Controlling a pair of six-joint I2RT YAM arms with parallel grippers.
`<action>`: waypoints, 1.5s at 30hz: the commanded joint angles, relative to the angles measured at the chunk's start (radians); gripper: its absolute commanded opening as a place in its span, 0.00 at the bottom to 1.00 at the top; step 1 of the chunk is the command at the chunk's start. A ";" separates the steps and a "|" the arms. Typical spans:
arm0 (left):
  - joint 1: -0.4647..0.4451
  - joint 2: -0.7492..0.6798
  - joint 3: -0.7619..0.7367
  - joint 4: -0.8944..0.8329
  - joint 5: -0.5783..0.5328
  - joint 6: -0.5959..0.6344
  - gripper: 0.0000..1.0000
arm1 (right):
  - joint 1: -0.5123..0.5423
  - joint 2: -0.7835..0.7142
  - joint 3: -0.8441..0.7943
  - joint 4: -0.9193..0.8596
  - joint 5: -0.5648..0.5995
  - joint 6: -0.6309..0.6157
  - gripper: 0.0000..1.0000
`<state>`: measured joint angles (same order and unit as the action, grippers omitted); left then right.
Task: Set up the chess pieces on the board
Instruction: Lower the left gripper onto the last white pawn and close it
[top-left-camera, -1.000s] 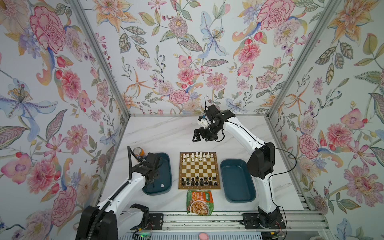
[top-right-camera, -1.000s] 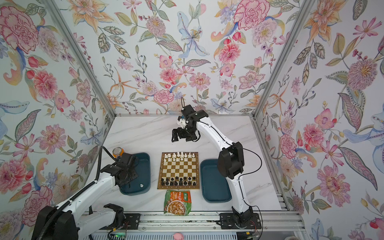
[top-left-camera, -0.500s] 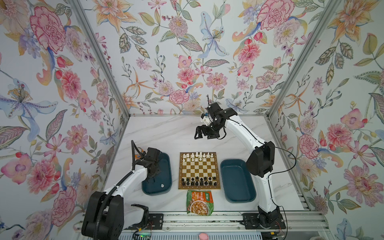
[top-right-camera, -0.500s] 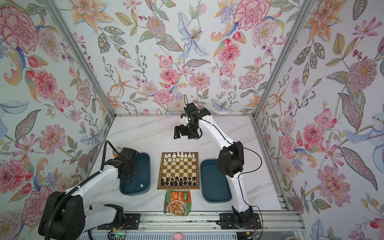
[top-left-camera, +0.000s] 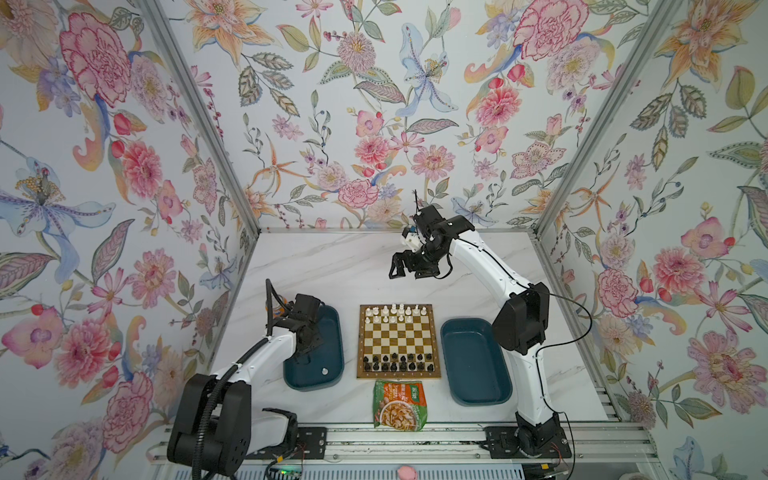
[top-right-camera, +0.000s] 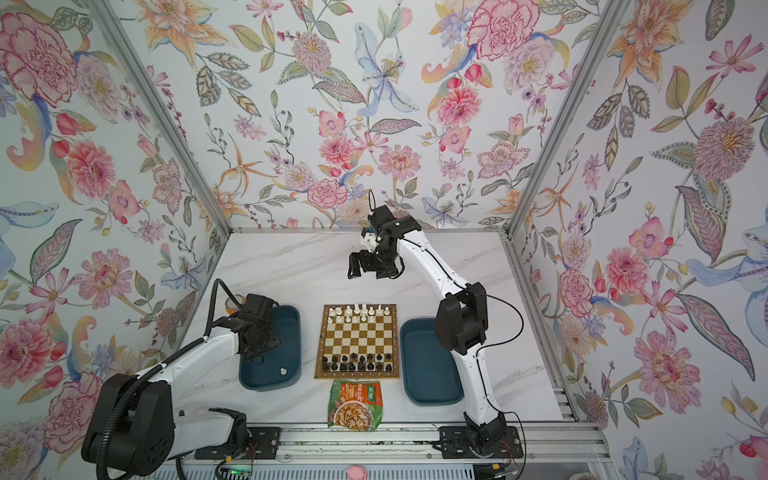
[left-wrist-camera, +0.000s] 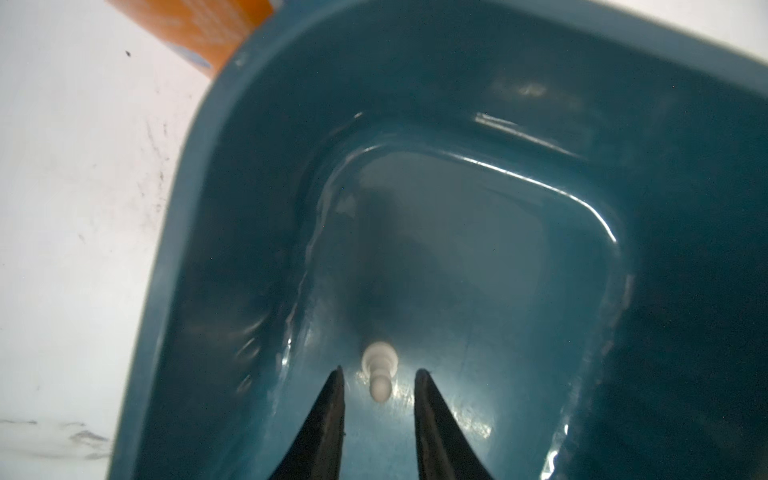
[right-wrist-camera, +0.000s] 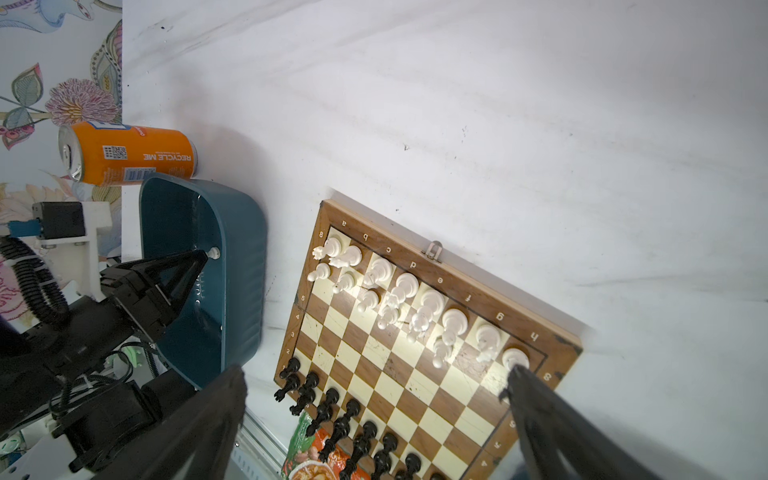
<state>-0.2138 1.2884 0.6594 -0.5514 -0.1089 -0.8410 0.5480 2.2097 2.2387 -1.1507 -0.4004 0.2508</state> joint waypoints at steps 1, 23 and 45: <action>0.015 0.012 0.003 0.006 0.001 0.027 0.31 | -0.005 -0.006 0.010 -0.028 0.019 0.011 0.99; 0.027 0.035 -0.014 0.027 0.018 0.054 0.28 | 0.009 -0.020 -0.016 -0.027 0.043 0.019 0.99; 0.027 0.046 -0.027 0.038 0.024 0.053 0.16 | 0.008 -0.033 -0.038 -0.027 0.058 0.010 0.99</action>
<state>-0.2008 1.3262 0.6418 -0.5098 -0.0841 -0.8005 0.5499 2.2093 2.2124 -1.1591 -0.3565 0.2615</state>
